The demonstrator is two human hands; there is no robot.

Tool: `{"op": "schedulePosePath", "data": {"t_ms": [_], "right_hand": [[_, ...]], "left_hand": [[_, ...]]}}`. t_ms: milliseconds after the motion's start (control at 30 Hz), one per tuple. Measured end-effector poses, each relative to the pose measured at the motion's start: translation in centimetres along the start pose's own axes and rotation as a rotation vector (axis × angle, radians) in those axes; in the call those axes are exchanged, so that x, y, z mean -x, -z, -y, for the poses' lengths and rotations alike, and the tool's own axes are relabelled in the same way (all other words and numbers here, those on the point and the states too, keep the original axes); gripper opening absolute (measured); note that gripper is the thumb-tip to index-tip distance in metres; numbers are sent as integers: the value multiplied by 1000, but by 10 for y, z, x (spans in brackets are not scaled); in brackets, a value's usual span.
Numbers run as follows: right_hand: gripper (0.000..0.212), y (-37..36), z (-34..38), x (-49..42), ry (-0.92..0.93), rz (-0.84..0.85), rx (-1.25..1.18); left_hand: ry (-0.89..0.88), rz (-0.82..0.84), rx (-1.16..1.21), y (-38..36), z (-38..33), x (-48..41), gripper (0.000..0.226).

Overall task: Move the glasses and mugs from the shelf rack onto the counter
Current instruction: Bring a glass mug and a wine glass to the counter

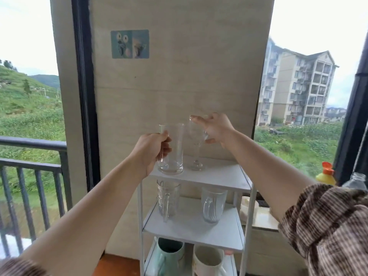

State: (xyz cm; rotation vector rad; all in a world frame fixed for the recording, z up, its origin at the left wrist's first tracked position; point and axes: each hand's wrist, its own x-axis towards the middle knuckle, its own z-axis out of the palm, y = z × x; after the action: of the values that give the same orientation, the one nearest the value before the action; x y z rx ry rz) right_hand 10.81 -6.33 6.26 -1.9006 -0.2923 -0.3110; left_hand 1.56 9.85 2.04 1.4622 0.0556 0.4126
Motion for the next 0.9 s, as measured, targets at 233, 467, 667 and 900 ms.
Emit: {"op": "schedulePosePath", "data": {"t_ms": [233, 467, 667, 900], "right_hand": [[60, 50, 11, 44, 55, -16, -76], [56, 129, 16, 105, 86, -51, -97], [43, 207, -15, 180, 10, -92, -56], [60, 302, -72, 313, -121, -205, 89]], "left_hand": [[53, 89, 196, -4, -5, 17, 28], [50, 256, 286, -35, -14, 63, 24], [85, 374, 383, -83, -14, 126, 34], [232, 567, 301, -176, 32, 237, 32]]}}
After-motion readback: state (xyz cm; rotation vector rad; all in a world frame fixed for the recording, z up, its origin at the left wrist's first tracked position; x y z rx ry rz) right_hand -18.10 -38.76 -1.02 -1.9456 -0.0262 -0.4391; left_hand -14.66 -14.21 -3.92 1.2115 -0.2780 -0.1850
